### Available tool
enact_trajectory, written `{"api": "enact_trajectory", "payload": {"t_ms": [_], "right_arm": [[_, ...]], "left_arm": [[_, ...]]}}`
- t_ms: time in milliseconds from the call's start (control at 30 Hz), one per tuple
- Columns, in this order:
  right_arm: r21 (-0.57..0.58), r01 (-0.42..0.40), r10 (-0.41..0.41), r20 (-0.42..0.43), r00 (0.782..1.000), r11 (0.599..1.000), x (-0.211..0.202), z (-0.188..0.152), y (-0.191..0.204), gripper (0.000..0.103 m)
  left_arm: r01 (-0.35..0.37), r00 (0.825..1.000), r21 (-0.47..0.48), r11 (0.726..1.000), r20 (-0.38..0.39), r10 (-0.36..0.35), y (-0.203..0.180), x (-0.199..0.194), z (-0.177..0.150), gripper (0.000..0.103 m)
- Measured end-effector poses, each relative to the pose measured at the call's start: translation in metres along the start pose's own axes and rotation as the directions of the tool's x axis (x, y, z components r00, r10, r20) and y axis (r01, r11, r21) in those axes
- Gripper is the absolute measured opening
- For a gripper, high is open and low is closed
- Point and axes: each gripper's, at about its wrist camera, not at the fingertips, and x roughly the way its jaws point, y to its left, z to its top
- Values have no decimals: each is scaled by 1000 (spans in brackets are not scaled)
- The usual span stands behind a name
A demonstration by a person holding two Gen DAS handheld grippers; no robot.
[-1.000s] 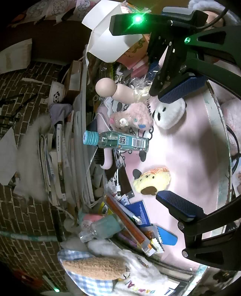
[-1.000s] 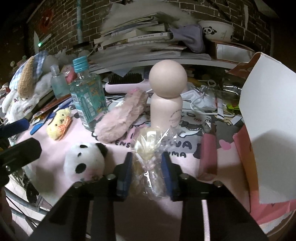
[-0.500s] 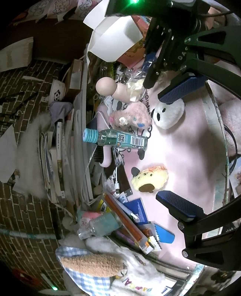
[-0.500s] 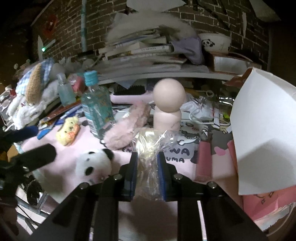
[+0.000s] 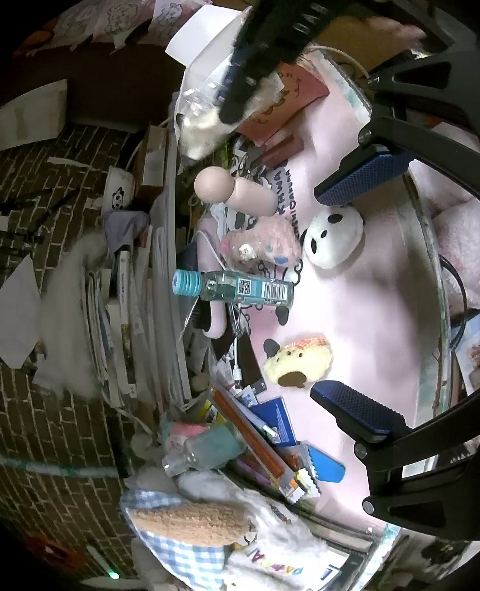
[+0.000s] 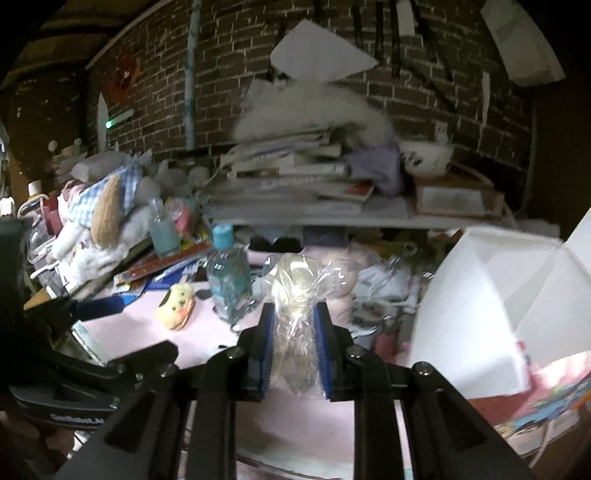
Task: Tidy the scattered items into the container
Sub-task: 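Carry the clear plastic bag into the white box, open right gripper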
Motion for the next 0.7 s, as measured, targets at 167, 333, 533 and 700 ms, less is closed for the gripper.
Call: {"api": "enact_trajectory", "payload": {"t_ms": [167, 333, 533, 700], "right_arm": [[10, 55, -55, 27, 998, 998, -17, 12, -21, 18], [14, 133, -134, 61, 989, 991, -35, 22, -46, 18], [11, 255, -255, 89, 963, 967, -55, 30, -76, 18], [-19, 311, -310, 53, 949, 950, -59, 33, -98, 18]], "left_arm": [[1, 1000, 8, 1000, 2, -1, -5, -4, 0, 95], [3, 1000, 12, 1000, 0, -3, -8, -4, 1, 95], [6, 1000, 21, 1000, -2, -6, -12, -4, 1, 95], [10, 1000, 26, 1000, -5, -10, -15, -3, 1, 95]]}}
